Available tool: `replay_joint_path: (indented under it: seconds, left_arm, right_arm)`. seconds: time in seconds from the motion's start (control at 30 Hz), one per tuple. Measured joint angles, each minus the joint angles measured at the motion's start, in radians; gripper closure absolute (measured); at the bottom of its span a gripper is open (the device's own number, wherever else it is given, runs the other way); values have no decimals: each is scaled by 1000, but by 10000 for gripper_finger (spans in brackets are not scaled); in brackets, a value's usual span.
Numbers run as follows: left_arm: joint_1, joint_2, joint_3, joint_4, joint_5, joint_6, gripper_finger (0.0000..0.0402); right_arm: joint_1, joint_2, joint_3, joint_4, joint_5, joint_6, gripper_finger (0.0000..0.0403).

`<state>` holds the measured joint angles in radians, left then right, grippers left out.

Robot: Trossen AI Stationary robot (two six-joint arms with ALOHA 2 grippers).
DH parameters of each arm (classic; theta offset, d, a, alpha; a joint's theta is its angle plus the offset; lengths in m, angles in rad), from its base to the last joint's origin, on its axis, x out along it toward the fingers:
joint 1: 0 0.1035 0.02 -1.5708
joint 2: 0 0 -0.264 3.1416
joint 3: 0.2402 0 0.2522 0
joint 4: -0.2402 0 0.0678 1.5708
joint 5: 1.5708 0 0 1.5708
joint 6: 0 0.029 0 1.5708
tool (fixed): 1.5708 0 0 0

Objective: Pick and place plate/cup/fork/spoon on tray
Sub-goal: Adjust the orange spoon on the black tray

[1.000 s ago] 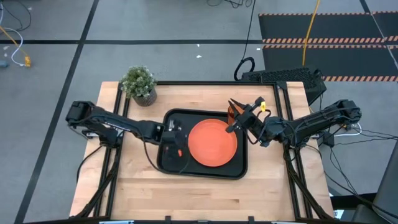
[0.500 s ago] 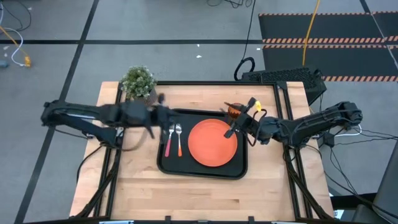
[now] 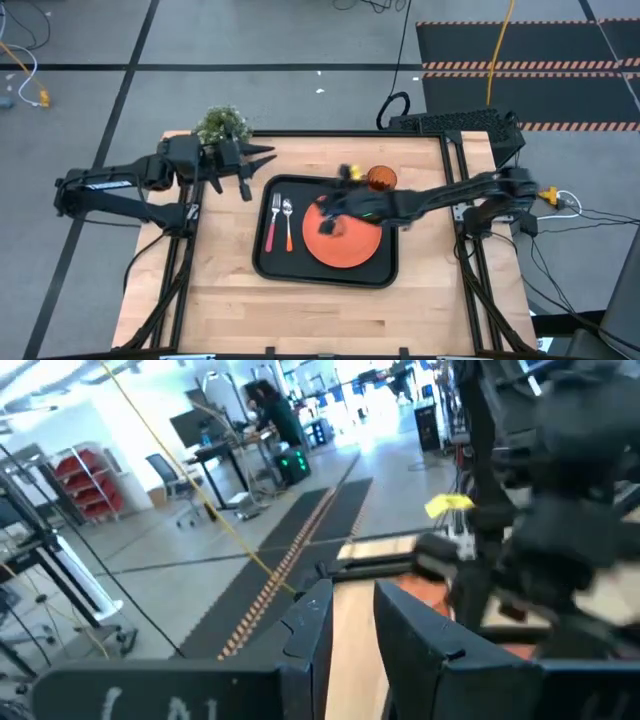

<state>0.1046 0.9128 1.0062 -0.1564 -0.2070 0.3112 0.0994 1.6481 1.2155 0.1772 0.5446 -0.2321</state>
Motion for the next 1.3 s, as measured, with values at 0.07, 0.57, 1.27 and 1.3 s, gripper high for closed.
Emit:
replay_joint_path:
  seconds: [0.07, 0.57, 1.27, 1.3]
  left_arm:
    - [23, -34, -36, 16, 15, 9, 321]
    - [185, -415, -405, 289, 176, 6, 321]
    - [224, -479, -398, 340, 172, 74, 321]
    - [224, -479, -398, 343, 172, 74, 321]
  right_arm:
    - [-5, 81, 98, -144, -1, 33, 245]
    - [-27, 441, 703, -832, -303, 298, 245]
    - [19, 599, 683, -816, -390, 441, 245]
    - [23, 599, 663, -784, -389, 440, 245]
